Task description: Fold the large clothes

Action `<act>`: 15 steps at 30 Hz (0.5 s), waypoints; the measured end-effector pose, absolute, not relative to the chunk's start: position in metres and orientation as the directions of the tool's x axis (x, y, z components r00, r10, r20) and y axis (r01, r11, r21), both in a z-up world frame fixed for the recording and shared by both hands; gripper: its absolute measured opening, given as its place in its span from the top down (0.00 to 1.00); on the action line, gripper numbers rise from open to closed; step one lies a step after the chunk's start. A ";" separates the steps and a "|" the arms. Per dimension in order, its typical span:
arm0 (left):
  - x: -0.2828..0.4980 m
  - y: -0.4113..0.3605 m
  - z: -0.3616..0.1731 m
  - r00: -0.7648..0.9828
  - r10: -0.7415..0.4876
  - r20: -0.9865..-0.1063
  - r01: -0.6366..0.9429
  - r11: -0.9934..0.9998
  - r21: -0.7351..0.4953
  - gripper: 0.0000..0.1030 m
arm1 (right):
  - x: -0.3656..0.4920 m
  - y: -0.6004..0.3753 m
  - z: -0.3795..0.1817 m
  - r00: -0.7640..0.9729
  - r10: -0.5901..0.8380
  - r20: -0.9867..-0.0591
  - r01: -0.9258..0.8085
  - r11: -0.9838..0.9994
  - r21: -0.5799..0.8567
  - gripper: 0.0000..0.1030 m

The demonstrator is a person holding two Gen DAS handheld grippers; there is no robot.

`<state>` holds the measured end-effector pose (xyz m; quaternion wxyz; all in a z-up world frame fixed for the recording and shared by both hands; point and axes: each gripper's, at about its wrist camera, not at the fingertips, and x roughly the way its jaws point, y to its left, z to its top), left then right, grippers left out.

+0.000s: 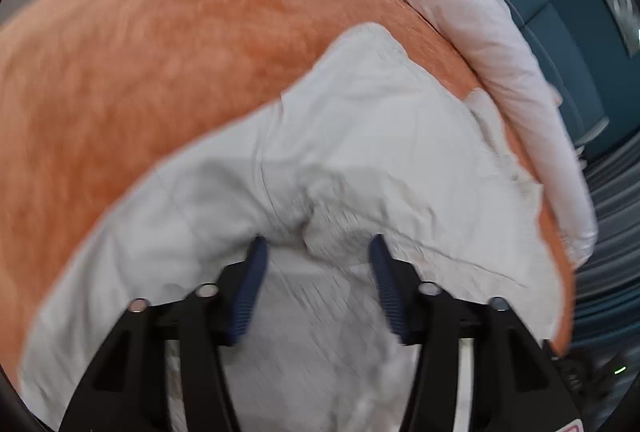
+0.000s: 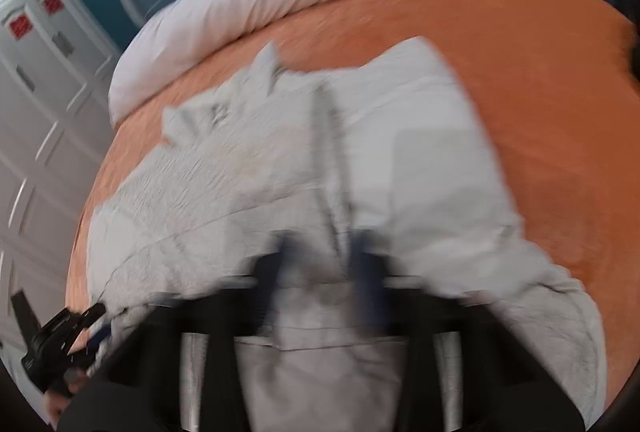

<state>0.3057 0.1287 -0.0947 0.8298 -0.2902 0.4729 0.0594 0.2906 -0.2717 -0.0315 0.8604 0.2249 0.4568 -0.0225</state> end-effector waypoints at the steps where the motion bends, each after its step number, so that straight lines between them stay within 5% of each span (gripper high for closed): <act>1: 0.309 0.127 -0.094 0.545 -0.152 -0.825 -0.362 0.844 -0.395 0.66 | 0.290 -0.264 -0.020 0.609 0.172 -0.774 0.207 0.908 0.365 0.95; 5: 0.314 0.123 -0.092 0.550 -0.094 -0.830 -0.340 0.883 -0.325 0.79 | 0.257 -0.248 0.039 0.793 0.286 -0.537 -0.003 0.884 0.467 0.97; 6: 0.314 0.124 -0.095 0.547 -0.083 -0.833 -0.341 0.886 -0.313 0.81 | 0.255 -0.249 0.031 0.803 0.233 -0.549 0.030 0.903 0.428 0.97; 8: 0.313 0.129 -0.106 0.539 -0.079 -0.838 -0.355 0.881 -0.312 0.81 | 0.281 -0.257 -0.026 0.660 0.150 -0.737 0.152 0.933 0.325 0.96; 10: 0.312 0.129 -0.112 0.551 -0.070 -0.831 -0.343 0.890 -0.302 0.81 | 0.289 -0.266 -0.073 0.536 0.188 -0.823 0.198 0.920 0.339 0.95; 12: 0.309 0.130 -0.110 0.559 -0.077 -0.826 -0.324 0.896 -0.303 0.81 | 0.276 -0.271 -0.057 0.576 0.159 -0.802 0.223 0.913 0.341 0.90; 15: 0.291 0.142 -0.098 0.563 -0.134 -0.816 -0.315 0.878 -0.361 0.61 | 0.247 -0.282 -0.027 0.634 0.153 -0.758 0.228 0.900 0.372 0.64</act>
